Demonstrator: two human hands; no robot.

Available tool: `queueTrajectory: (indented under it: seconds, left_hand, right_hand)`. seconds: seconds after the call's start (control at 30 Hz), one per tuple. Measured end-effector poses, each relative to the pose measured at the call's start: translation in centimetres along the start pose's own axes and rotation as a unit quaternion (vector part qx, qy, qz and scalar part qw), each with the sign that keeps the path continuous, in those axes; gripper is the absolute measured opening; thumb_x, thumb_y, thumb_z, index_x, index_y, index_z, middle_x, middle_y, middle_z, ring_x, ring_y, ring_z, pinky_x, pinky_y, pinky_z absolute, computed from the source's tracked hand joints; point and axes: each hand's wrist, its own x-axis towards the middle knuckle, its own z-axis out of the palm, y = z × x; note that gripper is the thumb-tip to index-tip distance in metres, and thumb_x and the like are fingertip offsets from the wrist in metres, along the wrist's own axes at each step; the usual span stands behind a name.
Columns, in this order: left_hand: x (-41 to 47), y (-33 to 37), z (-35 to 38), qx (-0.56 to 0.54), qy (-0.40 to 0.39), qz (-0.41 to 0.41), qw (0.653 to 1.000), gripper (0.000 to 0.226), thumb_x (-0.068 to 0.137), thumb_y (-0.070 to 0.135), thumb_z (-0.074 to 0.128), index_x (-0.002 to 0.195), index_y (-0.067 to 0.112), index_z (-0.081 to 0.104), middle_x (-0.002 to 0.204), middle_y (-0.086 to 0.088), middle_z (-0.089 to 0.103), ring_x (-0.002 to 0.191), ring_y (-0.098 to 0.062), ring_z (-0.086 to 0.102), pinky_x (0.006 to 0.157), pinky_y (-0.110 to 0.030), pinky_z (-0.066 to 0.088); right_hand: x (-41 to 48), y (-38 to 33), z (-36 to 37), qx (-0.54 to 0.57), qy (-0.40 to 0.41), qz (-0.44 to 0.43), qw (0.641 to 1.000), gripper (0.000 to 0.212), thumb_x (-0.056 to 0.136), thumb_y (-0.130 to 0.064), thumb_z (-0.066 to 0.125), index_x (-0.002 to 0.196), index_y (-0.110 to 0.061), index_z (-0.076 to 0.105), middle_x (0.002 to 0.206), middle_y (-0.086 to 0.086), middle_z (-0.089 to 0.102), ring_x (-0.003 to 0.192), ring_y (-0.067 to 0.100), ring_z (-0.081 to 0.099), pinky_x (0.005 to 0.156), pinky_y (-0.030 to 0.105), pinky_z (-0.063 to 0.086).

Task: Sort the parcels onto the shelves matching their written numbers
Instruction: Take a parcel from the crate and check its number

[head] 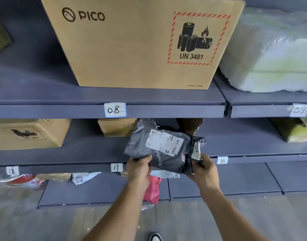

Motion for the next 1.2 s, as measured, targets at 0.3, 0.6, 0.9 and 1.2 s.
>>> queueTrajectory:
  seconds: [0.3, 0.6, 0.9, 1.2]
  left_hand:
    - [3.8, 1.2, 0.2, 0.001, 0.034, 0.012, 0.999, 0.028, 0.079, -0.009, 0.074, 0.080, 0.014, 0.058, 0.079, -0.007, 0.065, 0.068, -0.018, 0.057, 0.058, -0.028, 0.049]
    - [5.7, 1.4, 0.2, -0.070, 0.058, 0.015, 0.996, 0.028, 0.080, -0.009, 0.074, 0.096, 0.011, 0.061, 0.094, -0.004, 0.067, 0.081, -0.016, 0.065, 0.059, -0.028, 0.053]
    - [8.4, 1.9, 3.4, -0.096, 0.062, 0.023, 0.993, 0.033, 0.083, -0.012, 0.069, 0.108, 0.008, 0.061, 0.103, -0.010, 0.067, 0.090, -0.023, 0.064, 0.060, -0.030, 0.052]
    - [10.7, 2.5, 5.0, 0.032, 0.080, 0.079, 0.993, 0.015, 0.083, 0.001, 0.077, 0.089, 0.008, 0.065, 0.081, -0.007, 0.068, 0.060, -0.018, 0.064, 0.055, -0.030, 0.055]
  right_hand:
    - [1.5, 1.5, 3.9, 0.015, -0.015, -0.014, 1.000, 0.036, 0.101, 0.004, 0.044, 0.093, -0.025, 0.065, 0.086, 0.004, 0.067, 0.083, 0.022, 0.066, 0.072, 0.037, 0.062]
    - [6.2, 1.6, 6.8, -0.076, 0.003, -0.015, 0.997, 0.040, 0.093, -0.009, 0.045, 0.123, -0.031, 0.061, 0.097, 0.003, 0.071, 0.088, 0.034, 0.070, 0.074, 0.059, 0.060]
    - [8.9, 1.9, 7.4, -0.026, 0.066, -0.014, 0.997, 0.034, 0.077, -0.052, 0.064, 0.094, -0.023, 0.065, 0.087, -0.002, 0.072, 0.085, 0.025, 0.071, 0.083, 0.050, 0.060]
    - [10.7, 1.0, 8.3, 0.116, 0.053, 0.118, 0.985, 0.014, 0.097, -0.008, 0.062, 0.091, 0.003, 0.066, 0.085, 0.020, 0.072, 0.066, 0.025, 0.069, 0.056, 0.028, 0.058]
